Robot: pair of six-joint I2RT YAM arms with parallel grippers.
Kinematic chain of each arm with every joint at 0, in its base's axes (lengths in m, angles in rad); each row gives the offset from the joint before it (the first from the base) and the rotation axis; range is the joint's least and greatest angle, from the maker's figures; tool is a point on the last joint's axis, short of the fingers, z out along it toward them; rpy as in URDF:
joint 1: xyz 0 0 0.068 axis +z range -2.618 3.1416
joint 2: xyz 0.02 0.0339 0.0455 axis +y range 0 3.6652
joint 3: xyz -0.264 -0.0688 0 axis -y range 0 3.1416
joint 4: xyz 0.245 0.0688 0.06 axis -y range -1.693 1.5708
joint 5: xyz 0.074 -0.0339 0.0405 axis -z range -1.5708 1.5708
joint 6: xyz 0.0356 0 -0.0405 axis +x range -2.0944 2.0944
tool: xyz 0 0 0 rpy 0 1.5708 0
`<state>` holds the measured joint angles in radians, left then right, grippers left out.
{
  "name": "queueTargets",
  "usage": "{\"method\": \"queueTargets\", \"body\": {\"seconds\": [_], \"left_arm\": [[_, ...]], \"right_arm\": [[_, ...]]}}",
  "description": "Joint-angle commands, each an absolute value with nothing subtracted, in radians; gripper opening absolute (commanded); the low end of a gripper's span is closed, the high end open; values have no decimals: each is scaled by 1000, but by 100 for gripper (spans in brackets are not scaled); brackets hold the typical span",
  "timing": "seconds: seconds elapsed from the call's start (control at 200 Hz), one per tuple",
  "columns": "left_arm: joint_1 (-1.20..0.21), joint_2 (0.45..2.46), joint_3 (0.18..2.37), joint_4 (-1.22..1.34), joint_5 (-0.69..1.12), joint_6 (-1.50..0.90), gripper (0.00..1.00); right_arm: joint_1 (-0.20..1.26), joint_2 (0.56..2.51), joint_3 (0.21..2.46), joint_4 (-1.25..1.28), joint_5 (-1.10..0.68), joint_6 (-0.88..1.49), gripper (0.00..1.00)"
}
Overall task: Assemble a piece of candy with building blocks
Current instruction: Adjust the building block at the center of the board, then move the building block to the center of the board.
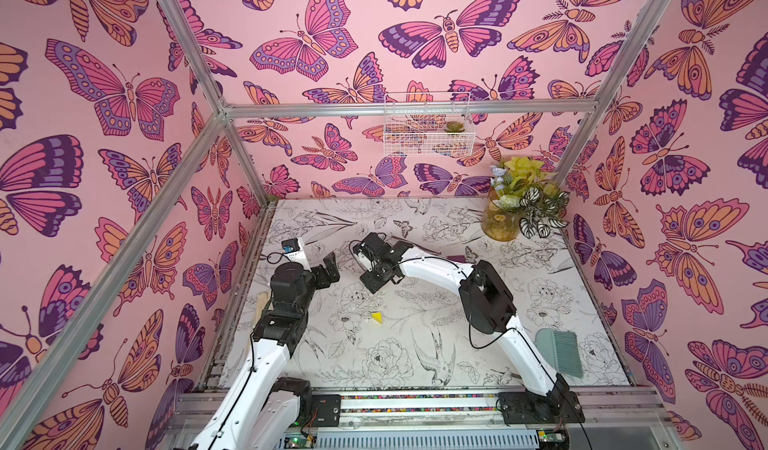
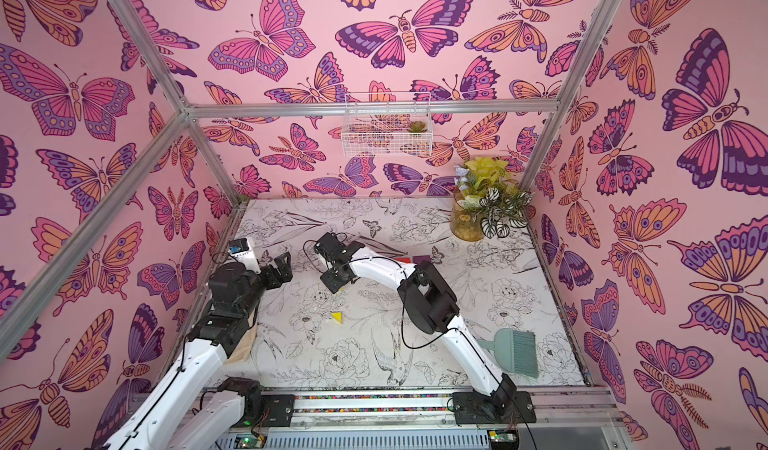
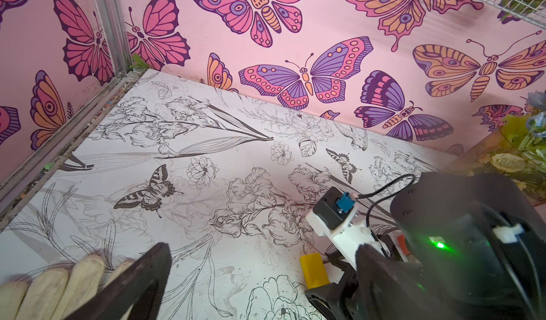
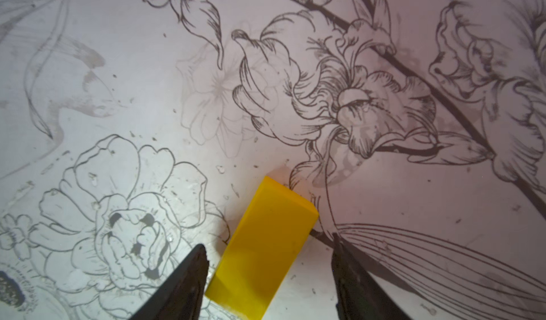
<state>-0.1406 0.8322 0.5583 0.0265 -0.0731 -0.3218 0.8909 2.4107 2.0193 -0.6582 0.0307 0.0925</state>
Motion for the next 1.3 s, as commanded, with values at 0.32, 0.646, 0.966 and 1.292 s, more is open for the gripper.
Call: {"method": "queueTargets", "body": {"seconds": [0.32, 0.646, 0.966, 1.292], "left_arm": [[-142, 862, 560, 17, -80, -323, 100], [-142, 845, 555, 16, -91, -320, 100], [-139, 819, 549, 15, -95, -306, 78], [-105, 901, 592, 9, 8, -362, 14]], "right_arm": [[884, 2263, 1743, -658, 268, 109, 62], [854, 2110, 1667, -505, 82, 320, 61], [918, 2080, 1643, -320, 194, 568, 52], [933, 2309, 2006, -528, 247, 573, 42]]}}
